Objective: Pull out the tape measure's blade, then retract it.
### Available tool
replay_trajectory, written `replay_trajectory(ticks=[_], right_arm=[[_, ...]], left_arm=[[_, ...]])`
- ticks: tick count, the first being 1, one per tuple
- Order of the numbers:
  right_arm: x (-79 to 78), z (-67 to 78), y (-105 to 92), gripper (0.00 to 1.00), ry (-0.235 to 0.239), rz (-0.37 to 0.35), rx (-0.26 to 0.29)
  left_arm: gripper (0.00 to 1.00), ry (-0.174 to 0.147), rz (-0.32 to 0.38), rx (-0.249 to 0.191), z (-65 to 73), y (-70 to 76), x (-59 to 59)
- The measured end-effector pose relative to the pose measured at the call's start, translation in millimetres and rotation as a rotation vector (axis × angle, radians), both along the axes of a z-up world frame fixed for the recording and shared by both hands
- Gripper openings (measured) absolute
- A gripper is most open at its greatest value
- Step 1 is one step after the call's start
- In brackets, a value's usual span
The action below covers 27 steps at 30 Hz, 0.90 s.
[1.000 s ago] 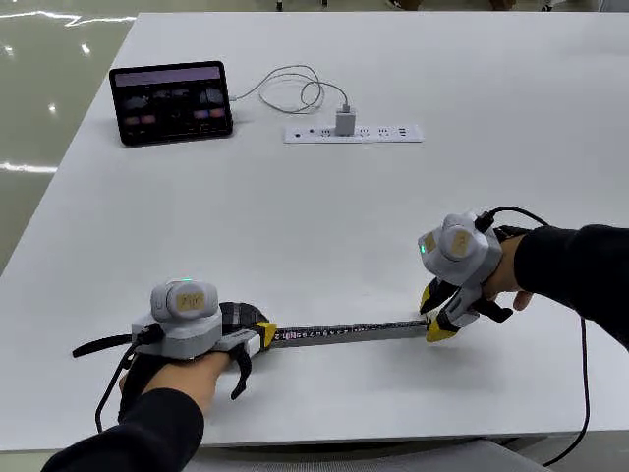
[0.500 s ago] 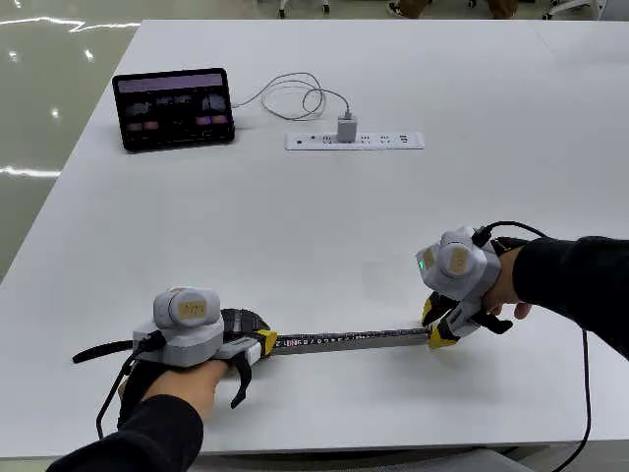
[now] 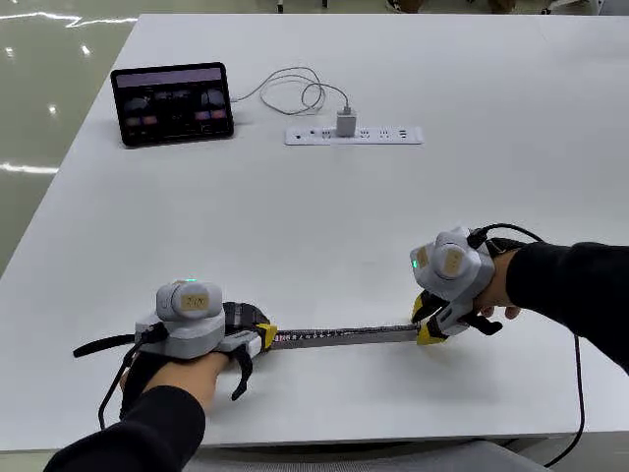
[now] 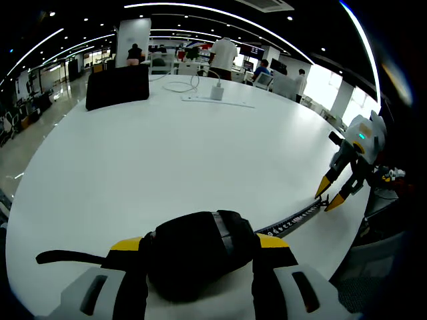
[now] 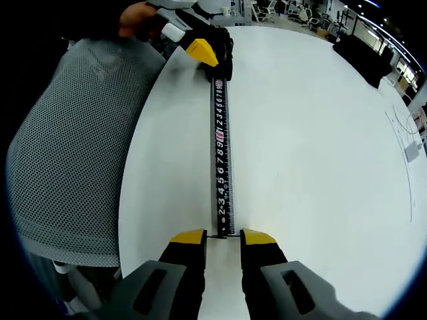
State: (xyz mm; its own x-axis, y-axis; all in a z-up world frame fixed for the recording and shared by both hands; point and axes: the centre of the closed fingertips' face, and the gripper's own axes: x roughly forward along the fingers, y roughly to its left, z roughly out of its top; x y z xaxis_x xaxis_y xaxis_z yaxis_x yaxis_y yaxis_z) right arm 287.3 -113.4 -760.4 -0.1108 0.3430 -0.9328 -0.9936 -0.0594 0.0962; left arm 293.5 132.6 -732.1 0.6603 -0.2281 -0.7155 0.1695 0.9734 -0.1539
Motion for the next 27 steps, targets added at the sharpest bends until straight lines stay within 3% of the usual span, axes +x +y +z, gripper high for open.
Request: replay_trajectory(ticks=[27], right_arm=[[1.9,-0.4,12.3,0.14,-0.017,-0.045,0.028]], left_arm=[[0.59,0.002,-0.001,-0.002,-0.3,0.4,-0.1]])
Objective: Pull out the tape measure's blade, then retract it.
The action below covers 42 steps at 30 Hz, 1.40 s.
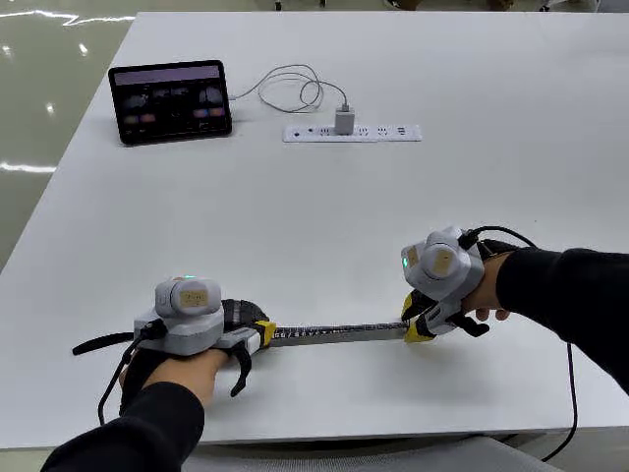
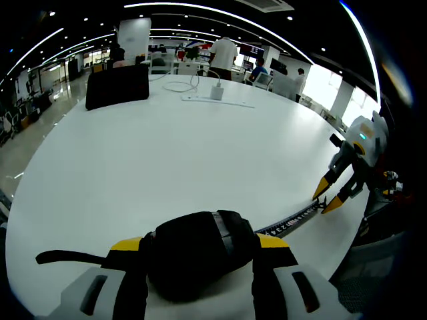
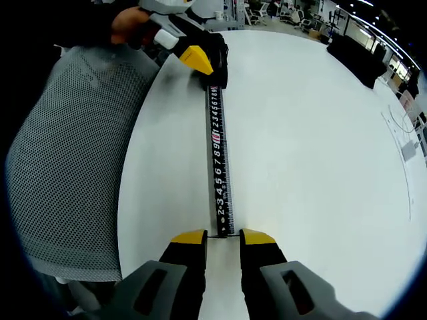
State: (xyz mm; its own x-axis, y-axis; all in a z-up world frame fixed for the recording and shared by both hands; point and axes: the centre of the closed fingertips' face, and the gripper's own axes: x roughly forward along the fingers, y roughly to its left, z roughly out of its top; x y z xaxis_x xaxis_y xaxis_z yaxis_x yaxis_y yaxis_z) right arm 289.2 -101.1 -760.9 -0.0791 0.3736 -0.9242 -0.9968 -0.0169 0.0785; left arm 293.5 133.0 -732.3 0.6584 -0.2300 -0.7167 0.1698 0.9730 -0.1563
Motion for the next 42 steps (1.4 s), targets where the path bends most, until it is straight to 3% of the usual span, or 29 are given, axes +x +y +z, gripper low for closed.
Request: replay_trajectory(ticks=[42], right_arm=[[-4.8,1.6,25.0,0.15,-0.005,-0.008,0.028]], left_arm=[[0.59,-0.001,-0.001,-0.001,0.5,-0.5,-0.7]])
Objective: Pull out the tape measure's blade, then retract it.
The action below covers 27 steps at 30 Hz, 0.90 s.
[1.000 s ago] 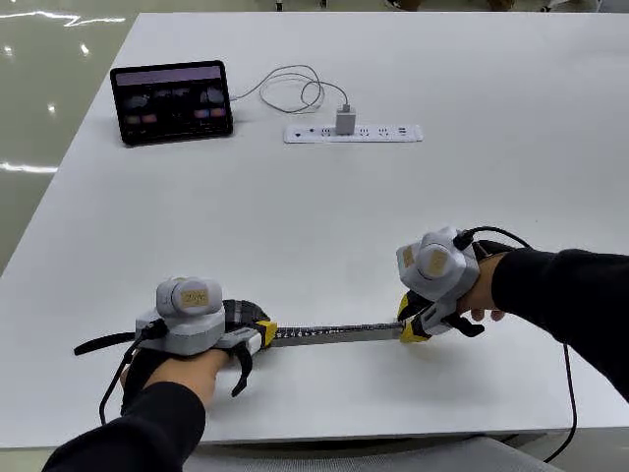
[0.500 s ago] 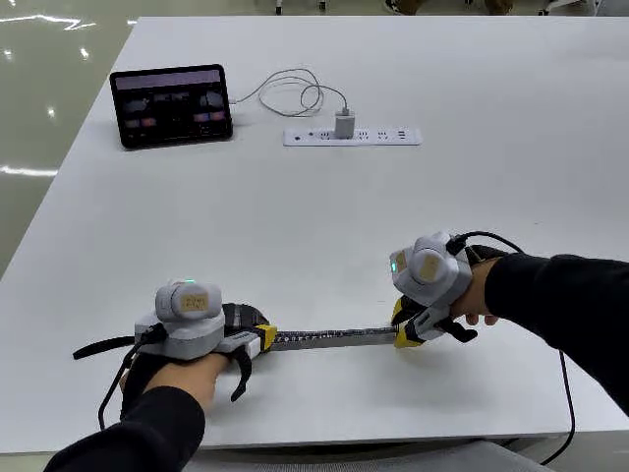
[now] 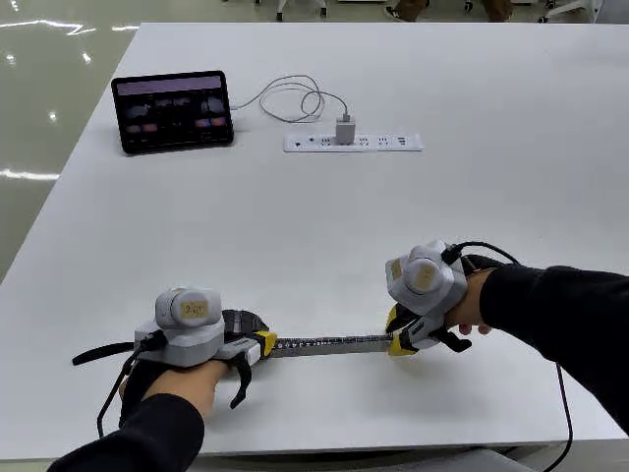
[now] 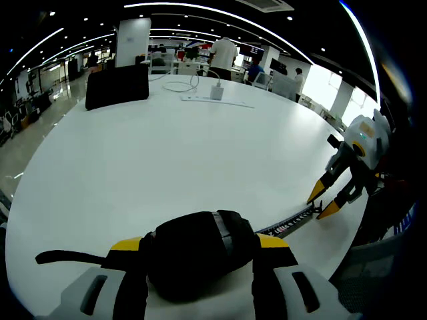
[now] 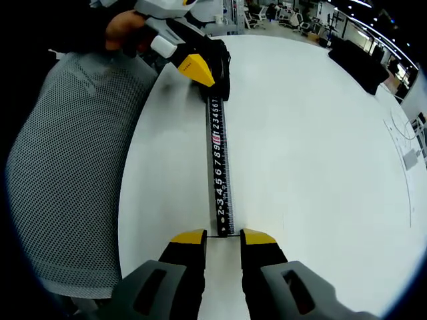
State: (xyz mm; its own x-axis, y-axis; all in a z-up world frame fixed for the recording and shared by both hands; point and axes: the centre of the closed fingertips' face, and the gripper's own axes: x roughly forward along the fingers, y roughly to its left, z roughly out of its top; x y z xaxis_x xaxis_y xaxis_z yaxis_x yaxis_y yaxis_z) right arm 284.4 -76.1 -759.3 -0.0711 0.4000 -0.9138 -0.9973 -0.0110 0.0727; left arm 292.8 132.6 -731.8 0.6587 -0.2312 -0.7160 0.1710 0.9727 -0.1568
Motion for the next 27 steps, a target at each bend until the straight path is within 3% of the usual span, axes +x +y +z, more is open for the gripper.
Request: replay_trajectory(ticks=[27], right_arm=[[-1.5,-1.2,22.5,0.16,-0.030,-0.009,0.038]], left_arm=[[0.60,-0.002,-0.002,-0.003,-0.6,-0.1,1.0]])
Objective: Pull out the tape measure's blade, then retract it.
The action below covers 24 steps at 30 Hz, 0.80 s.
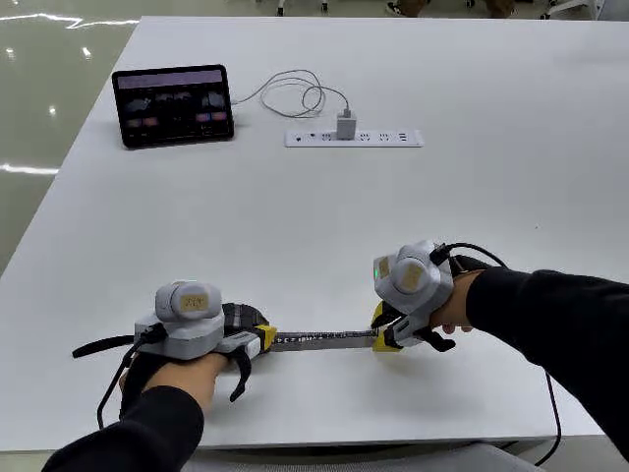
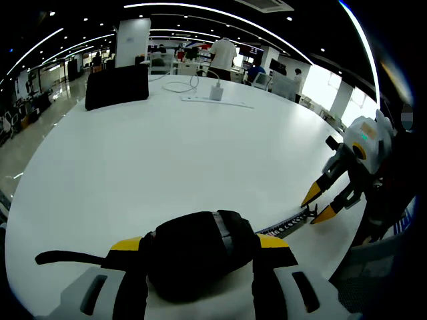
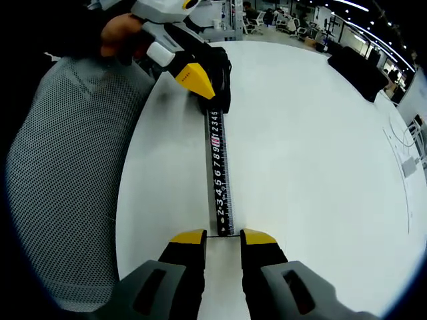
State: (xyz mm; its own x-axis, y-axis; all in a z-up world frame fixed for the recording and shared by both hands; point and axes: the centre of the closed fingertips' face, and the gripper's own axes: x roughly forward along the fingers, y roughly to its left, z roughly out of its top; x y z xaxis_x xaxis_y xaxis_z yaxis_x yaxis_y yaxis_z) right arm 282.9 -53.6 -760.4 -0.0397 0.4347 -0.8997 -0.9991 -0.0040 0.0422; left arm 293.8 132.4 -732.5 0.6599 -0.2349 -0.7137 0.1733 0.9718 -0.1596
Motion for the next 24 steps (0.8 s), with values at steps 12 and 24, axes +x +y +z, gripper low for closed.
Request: replay_trajectory(ticks=[12,24], right_arm=[[1.3,-0.3,7.9,0.16,-0.025,-0.003,0.007],[1.3,-0.3,15.7,0.16,-0.040,0.000,0.029]], left_arm=[[0.60,-0.001,0.000,0.001,0.0,0.0,0.0],[0.60,-0.001,0.000,0.000,0.2,-0.1,-0.1]])
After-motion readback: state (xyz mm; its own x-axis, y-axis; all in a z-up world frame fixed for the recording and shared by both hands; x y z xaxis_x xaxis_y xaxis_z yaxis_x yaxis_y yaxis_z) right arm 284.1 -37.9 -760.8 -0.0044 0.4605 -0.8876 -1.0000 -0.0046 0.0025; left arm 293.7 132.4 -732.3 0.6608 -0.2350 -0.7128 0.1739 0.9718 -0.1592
